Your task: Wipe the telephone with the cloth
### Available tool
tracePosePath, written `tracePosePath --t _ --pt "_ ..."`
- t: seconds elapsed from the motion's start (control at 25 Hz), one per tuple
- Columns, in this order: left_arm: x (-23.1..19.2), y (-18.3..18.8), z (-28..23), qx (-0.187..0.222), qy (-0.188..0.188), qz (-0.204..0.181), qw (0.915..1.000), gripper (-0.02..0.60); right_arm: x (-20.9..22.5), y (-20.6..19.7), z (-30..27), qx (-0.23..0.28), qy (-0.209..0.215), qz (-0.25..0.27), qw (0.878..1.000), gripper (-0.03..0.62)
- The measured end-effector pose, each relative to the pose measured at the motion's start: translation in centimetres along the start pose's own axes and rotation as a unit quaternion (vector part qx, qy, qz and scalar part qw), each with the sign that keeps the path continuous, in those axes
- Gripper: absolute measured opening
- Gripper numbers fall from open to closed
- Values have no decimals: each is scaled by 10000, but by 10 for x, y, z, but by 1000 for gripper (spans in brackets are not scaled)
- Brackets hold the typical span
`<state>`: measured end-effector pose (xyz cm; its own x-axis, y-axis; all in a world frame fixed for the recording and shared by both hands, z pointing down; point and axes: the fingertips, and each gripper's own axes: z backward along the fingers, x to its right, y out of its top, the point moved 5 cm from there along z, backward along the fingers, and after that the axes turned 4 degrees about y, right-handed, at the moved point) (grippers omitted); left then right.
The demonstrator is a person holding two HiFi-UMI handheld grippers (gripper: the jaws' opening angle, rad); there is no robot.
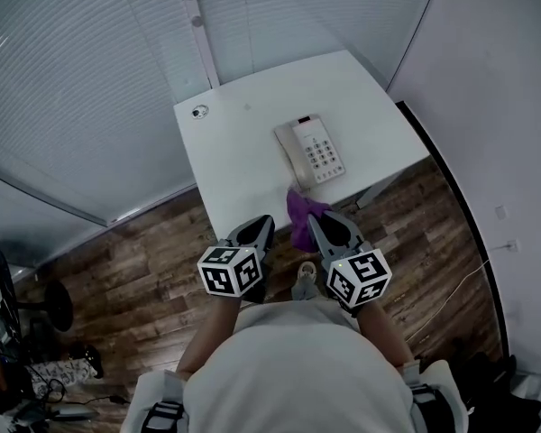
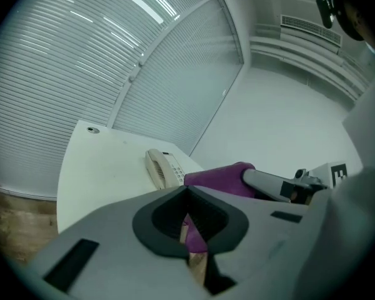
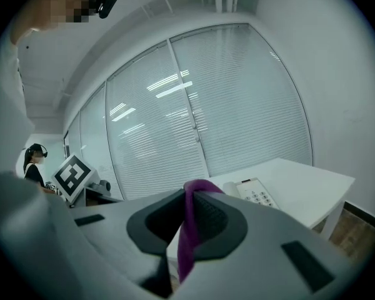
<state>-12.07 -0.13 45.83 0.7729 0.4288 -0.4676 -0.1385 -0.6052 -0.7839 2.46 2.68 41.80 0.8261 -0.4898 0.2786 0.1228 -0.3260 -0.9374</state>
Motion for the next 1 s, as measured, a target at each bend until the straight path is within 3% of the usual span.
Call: tracePosePath --t 0.6,1.0 --pt "1 -36 74 -24 -118 -20 9999 21 -60 -26 45 29 -216 28 9998 43" --pt "2 -43 94 72 -109 72 9999 21 -77 -30 59 56 -165 125 9998 43"
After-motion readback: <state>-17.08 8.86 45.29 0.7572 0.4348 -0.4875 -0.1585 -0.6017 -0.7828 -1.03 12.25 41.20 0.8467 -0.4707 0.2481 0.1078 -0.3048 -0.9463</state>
